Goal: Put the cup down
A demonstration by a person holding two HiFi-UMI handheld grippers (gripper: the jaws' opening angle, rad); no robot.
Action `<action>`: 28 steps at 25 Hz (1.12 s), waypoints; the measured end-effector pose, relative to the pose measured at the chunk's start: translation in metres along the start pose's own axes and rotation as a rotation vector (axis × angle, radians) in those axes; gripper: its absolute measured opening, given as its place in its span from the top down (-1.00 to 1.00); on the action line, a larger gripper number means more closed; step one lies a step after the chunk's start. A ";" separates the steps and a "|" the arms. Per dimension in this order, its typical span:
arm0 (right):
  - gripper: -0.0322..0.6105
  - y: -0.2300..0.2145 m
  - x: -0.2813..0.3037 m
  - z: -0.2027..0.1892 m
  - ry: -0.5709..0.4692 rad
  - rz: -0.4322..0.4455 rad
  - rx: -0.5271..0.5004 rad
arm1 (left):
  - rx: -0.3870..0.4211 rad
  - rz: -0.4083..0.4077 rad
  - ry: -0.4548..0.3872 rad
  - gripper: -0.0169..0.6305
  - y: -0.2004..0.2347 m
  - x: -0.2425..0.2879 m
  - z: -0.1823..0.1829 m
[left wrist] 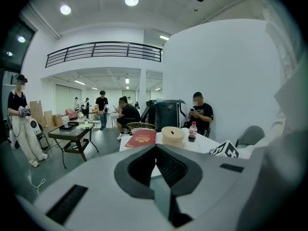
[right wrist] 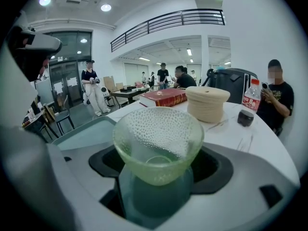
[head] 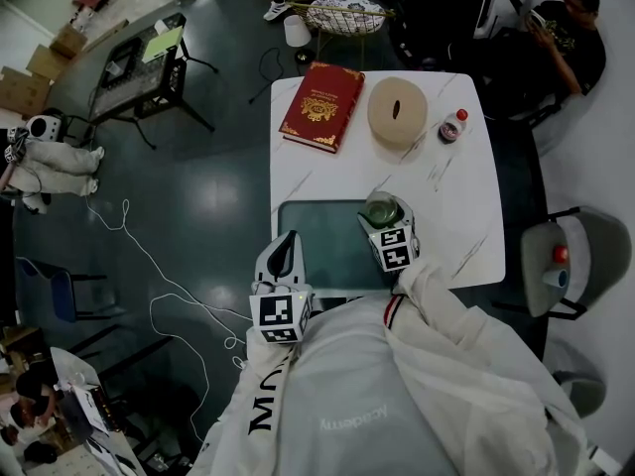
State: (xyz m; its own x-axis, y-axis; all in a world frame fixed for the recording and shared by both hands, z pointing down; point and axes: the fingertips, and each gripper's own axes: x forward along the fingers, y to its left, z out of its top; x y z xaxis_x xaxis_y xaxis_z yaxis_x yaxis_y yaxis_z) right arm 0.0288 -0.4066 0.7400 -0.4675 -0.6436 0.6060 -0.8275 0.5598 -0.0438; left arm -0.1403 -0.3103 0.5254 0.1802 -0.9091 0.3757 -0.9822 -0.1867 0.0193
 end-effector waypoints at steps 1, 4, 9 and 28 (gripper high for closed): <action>-0.31 0.001 0.000 0.000 0.001 0.002 0.001 | -0.001 0.001 0.000 0.91 0.001 -0.001 0.000; -0.31 0.002 -0.001 0.004 0.010 0.005 -0.005 | -0.003 0.002 -0.001 0.91 0.003 -0.001 -0.001; -0.31 0.002 -0.006 0.001 0.036 -0.003 0.005 | -0.009 0.006 -0.004 0.91 0.002 -0.008 -0.003; -0.32 0.010 -0.039 -0.006 0.047 -0.083 0.065 | -0.004 -0.018 -0.026 0.91 0.011 -0.048 -0.005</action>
State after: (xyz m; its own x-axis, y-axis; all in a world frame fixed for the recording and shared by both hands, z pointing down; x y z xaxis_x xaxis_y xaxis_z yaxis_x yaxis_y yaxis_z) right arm 0.0407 -0.3729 0.7213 -0.3831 -0.6604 0.6458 -0.8817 0.4698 -0.0426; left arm -0.1597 -0.2669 0.5125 0.1988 -0.9149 0.3513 -0.9790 -0.2016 0.0292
